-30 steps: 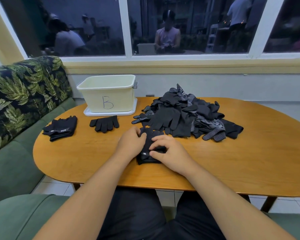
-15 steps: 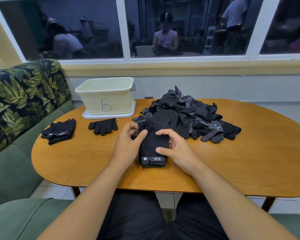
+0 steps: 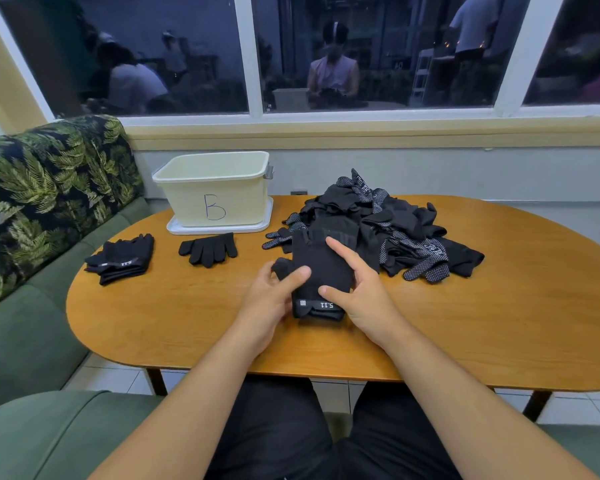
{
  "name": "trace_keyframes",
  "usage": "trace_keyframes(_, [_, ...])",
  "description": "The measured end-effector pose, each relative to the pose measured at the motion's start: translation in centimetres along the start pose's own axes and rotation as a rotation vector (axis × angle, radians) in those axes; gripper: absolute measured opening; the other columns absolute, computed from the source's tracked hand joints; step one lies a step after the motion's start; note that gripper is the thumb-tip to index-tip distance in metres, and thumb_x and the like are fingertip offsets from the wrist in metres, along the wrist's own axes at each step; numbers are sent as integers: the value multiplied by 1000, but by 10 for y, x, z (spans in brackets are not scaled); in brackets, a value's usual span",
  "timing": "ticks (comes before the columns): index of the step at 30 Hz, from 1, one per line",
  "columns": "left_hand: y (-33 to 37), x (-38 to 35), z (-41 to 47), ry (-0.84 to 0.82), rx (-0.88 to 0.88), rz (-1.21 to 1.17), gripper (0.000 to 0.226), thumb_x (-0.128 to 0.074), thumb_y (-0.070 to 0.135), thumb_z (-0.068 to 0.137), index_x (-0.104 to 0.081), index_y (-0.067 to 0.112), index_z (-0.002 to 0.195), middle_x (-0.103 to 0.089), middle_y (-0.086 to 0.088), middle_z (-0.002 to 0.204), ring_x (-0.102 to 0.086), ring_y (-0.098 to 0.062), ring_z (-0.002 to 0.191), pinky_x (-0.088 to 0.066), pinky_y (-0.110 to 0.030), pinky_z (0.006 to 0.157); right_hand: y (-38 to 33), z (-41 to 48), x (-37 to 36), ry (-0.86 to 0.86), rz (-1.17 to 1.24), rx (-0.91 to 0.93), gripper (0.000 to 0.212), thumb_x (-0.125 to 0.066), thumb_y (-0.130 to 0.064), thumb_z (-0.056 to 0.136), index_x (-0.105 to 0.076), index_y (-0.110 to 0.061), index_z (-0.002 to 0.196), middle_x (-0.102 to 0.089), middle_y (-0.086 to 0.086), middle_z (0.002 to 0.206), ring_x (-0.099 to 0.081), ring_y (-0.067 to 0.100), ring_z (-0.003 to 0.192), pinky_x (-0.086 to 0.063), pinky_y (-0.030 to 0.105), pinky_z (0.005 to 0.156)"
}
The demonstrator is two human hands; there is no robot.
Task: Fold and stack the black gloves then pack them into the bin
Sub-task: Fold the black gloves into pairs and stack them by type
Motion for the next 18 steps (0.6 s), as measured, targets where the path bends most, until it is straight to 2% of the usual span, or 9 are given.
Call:
trace_keyframes(3, [1, -3, -1, 87, -191, 132, 74, -83, 10, 91, -47, 40, 149, -74, -1, 129, -74, -18, 116, -62, -46, 96, 0, 0, 0, 11, 1, -4, 85, -82, 0, 91, -48, -39, 158, -54, -13, 156, -58, 6, 138, -53, 29, 110])
trace_keyframes(5, [2, -5, -3, 62, -299, 178, 76, -77, 3, 95, -45, 40, 153, -70, 2, 135, -71, -16, 121, -61, -41, 97, 0, 0, 1, 14, 13, -9, 85, -82, -1, 91, -47, -39, 159, -53, -14, 158, -57, 5, 139, -52, 28, 110])
trace_keyframes(7, [3, -5, -9, 51, -361, 173, 72, -72, 0, 98, -46, 37, 154, -66, 7, 141, -68, -14, 126, -60, -39, 100, 0, 0, 2, 10, 14, -12, 86, -83, -3, 91, -46, -40, 159, -52, -16, 158, -56, 3, 140, -52, 28, 111])
trace_keyframes(11, [4, 1, -16, 106, -424, 183, 60, -67, 3, 103, -51, 37, 150, -66, 12, 139, -67, -11, 126, -60, -32, 97, -2, 4, -6, -4, -11, -22, 87, -85, -6, 90, -46, -43, 159, -52, -16, 158, -56, 4, 140, -51, 32, 114])
trace_keyframes(15, [11, 17, -19, 160, -430, 182, 50, -66, 5, 104, -59, 40, 138, -68, 10, 136, -69, -15, 125, -62, -44, 97, -9, 17, -23, -33, -73, -11, 88, -86, -8, 89, -45, -44, 159, -54, -20, 154, -56, 0, 138, -52, 33, 114])
trace_keyframes(18, [19, 38, -22, 189, -447, 150, 45, -64, -2, 103, -59, 26, 138, -72, 11, 126, -72, -19, 118, -63, -42, 93, -16, 32, -41, -105, -62, -4, 88, -86, -9, 90, -46, -48, 158, -56, -16, 152, -60, 5, 135, -54, 36, 111])
Point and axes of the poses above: each hand's wrist, its own z-axis towards the middle knuckle, its own x-axis out of the back of the hand, y = z × x, the point moved 1 cm from there along z, towards the middle knuckle
